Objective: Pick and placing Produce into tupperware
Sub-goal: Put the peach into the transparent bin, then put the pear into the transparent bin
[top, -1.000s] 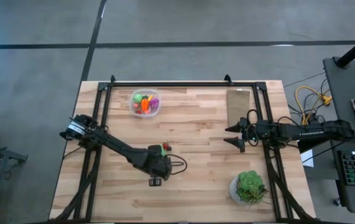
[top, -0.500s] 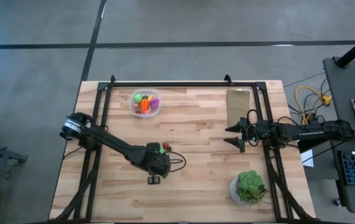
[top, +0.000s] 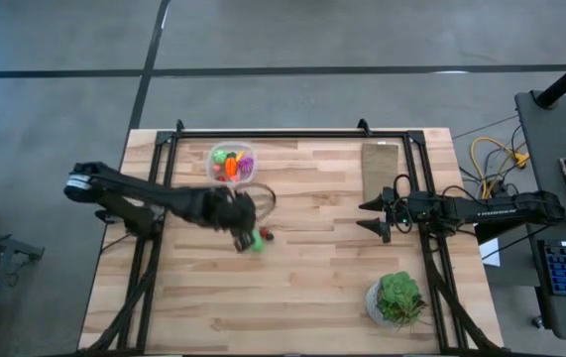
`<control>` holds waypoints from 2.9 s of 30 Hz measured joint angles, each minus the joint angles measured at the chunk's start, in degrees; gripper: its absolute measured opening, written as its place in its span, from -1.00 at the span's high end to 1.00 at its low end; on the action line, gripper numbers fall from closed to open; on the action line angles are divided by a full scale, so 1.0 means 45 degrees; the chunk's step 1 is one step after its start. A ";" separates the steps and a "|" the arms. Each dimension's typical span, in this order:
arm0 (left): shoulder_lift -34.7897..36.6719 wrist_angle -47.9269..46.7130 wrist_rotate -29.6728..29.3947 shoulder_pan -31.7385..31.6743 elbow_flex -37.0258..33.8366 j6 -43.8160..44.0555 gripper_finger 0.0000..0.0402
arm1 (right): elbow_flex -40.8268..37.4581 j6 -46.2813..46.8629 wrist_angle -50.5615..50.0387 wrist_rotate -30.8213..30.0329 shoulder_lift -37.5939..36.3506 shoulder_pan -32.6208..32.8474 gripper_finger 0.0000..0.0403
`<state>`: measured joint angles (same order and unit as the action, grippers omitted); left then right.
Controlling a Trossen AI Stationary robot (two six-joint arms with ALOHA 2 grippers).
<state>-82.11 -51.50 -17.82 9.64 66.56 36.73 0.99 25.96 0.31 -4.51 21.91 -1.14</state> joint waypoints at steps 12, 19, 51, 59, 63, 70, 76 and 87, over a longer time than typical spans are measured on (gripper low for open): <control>0.1284 -0.1401 -0.0706 -0.6396 -0.0053 -0.0459 0.55 | 0.0000 0.0000 0.0000 0.0000 0.0000 0.0000 -0.56; 0.0511 -0.1068 0.1010 -0.9557 -0.0053 -0.2046 0.55 | 0.0000 0.0000 -0.0004 0.0000 0.0000 0.0004 -0.56; -0.2649 0.0993 0.3246 -1.1571 0.0224 -0.2933 -0.02 | 0.0000 0.0000 -0.0003 0.0000 0.0000 0.0004 -0.56; -0.0928 0.0771 0.4190 -1.1473 0.0190 -0.2443 -0.10 | 0.0000 0.0000 -0.0004 0.0000 0.0000 -0.0001 -0.56; 0.0475 0.0908 0.5581 -1.0409 0.0258 -0.5062 -0.10 | 0.0000 0.0000 -0.0001 0.0000 -0.0004 0.0000 -0.56; 0.1679 0.1079 0.5493 -0.6814 0.0029 -0.9132 -0.10 | 0.0000 0.0000 0.0000 0.0000 0.0000 0.0000 -0.56; 0.1051 0.1311 0.4807 -0.4616 0.0000 -0.8138 -0.10 | 0.0000 0.0000 -0.0001 0.0000 0.0000 0.0004 -0.56; -0.1042 0.1332 0.2792 -0.1329 -0.0039 -0.8472 -0.10 | 0.0000 0.0000 0.0006 0.0000 -0.0003 0.0002 -0.56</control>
<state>-86.80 -45.51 -5.26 3.66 66.39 -1.39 0.99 25.96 0.34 -4.51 21.90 -1.13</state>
